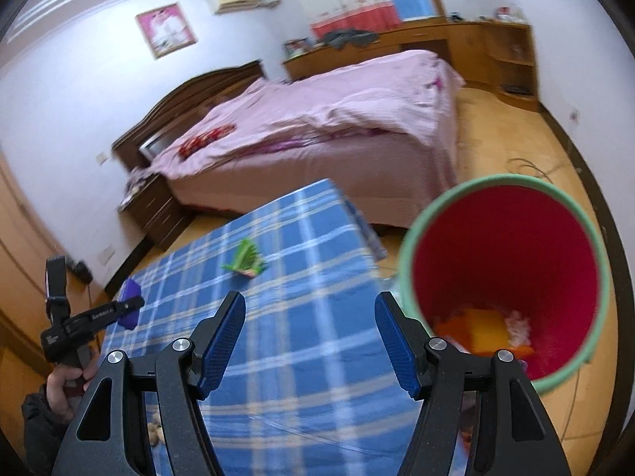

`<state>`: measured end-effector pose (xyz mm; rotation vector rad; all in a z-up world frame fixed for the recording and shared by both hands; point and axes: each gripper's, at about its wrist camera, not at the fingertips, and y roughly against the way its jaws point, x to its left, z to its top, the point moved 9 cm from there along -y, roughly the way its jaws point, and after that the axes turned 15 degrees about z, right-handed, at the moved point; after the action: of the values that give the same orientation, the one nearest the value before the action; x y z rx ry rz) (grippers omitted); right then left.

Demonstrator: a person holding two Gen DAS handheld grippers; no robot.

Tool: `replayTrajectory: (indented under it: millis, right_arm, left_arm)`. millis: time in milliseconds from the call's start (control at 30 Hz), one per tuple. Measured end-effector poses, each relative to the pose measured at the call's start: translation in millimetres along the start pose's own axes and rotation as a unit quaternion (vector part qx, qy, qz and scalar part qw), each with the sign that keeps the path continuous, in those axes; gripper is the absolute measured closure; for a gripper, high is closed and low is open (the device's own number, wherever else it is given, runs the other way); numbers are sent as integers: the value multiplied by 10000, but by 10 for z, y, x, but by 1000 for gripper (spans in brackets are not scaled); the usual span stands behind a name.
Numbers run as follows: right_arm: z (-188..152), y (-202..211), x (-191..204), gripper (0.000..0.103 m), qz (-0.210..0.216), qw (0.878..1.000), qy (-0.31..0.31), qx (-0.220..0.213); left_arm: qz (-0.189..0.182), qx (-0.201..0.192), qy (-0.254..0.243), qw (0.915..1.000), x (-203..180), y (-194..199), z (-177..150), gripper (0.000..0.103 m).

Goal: Collect trash
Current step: 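Grasp the green mosquito-coil packet with the right tool while the left tool holds the purple bag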

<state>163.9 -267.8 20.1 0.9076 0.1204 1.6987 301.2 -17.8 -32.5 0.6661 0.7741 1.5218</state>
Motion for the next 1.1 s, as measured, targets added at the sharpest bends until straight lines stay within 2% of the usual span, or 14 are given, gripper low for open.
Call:
replayTrajectory:
  millis: [233, 333, 567, 867, 1100]
  right_arm:
    - [-98, -763, 306, 33, 273, 9972, 224, 666]
    - [-118, -1078, 346, 25, 225, 9951, 331, 904]
    - [-147, -1731, 358, 24, -24, 9883, 731, 1336]
    - [-36, -2276, 463, 24, -216, 9835, 1119, 1405]
    - [-15, -2456, 418, 24, -271, 9850, 972, 1397]
  left_arm:
    - [150, -90, 421, 9990, 349, -141, -7, 83]
    - [223, -143, 550, 9981, 437, -201, -16, 83]
    - [266, -28, 740, 9969, 534, -371, -117, 83]
    - [253, 48, 867, 9959, 618, -419, -155, 83]
    - [219, 102, 816, 9964, 590, -441, -186, 83]
